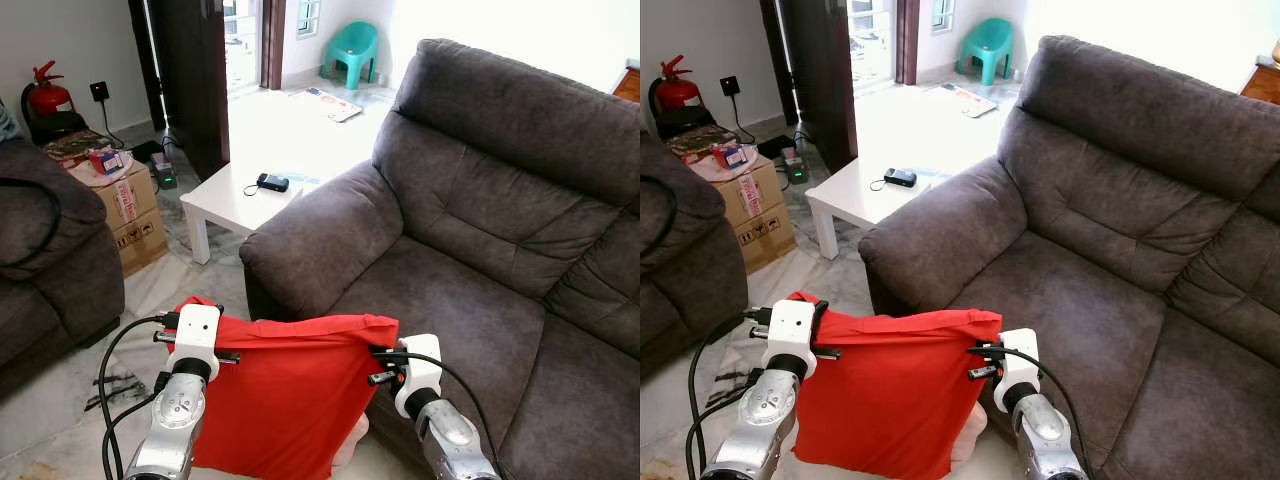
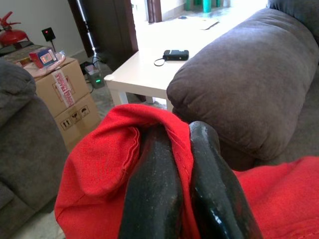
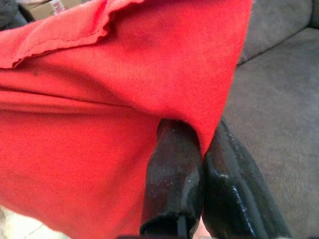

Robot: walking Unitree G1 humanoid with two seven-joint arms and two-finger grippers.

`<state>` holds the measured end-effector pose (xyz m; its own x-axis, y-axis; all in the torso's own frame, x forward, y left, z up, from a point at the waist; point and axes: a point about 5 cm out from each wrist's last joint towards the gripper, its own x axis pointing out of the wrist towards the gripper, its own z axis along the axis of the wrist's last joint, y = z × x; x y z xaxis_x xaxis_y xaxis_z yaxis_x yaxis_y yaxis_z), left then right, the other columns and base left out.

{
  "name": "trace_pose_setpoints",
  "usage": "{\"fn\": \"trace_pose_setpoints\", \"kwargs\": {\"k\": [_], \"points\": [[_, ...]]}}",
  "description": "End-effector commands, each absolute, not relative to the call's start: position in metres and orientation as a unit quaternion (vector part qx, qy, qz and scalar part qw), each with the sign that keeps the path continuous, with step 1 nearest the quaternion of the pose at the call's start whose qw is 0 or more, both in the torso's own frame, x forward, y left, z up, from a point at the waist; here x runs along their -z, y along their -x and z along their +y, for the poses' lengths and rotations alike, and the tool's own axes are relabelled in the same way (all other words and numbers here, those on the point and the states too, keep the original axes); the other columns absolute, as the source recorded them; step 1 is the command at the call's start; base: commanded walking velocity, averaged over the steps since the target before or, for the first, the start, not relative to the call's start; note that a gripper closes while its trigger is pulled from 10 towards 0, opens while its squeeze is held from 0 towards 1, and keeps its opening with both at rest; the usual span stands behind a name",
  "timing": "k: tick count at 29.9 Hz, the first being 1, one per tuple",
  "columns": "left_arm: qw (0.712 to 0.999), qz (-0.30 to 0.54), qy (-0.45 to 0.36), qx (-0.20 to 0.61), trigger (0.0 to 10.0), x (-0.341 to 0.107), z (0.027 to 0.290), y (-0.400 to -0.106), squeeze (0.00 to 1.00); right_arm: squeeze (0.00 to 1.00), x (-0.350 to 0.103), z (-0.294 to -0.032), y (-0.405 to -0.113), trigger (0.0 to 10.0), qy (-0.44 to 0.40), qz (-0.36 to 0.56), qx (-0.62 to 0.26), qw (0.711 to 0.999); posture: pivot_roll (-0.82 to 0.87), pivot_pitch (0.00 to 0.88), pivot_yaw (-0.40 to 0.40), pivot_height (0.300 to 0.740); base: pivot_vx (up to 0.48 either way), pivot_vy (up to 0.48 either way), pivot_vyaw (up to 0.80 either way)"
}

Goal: Move the pillow to the sofa from floor

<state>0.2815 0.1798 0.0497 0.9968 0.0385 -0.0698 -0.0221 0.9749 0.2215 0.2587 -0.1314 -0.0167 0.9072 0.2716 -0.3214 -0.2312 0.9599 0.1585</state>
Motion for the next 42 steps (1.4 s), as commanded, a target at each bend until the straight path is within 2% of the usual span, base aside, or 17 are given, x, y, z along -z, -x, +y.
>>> {"fn": "trace_pose_setpoints", "kwargs": {"k": [1, 12, 16, 33, 42], "points": [[0.991, 0.000, -0.118, -0.058, 10.0, -0.063, 0.198, -0.285, 0.00, 0.00, 0.019, -0.177, -0.253, 10.0, -0.083, 0.163, 0.006, 0.983, 0.19, 0.000, -0.125, 0.740, 0.000, 0.000, 0.00], [0.990, 0.002, -0.136, -0.025, 10.0, -0.067, 0.201, -0.297, 0.00, 0.00, 0.012, -0.185, -0.255, 10.0, -0.107, 0.119, 0.050, 0.986, 0.13, 0.000, -0.040, 0.740, 0.000, 0.000, 0.00], [0.991, 0.003, -0.134, -0.023, 10.0, -0.067, 0.201, -0.300, 0.00, 0.00, 0.007, -0.185, -0.259, 10.0, -0.105, 0.105, 0.046, 0.988, 0.13, 0.000, -0.042, 0.740, 0.000, 0.000, -0.24], [0.993, -0.009, -0.114, -0.033, 10.0, -0.069, 0.192, -0.308, 0.00, 0.00, -0.010, -0.175, -0.277, 10.0, -0.082, 0.078, 0.004, 0.994, 0.16, 0.000, -0.097, 0.740, 0.000, 0.000, -0.79], [0.992, -0.017, -0.117, -0.040, 10.0, -0.071, 0.190, -0.309, 0.00, 0.00, -0.018, -0.174, -0.284, 10.0, -0.075, 0.062, -0.006, 0.995, 0.16, 0.000, -0.111, 0.740, 0.000, -0.108, 0.00]]}}
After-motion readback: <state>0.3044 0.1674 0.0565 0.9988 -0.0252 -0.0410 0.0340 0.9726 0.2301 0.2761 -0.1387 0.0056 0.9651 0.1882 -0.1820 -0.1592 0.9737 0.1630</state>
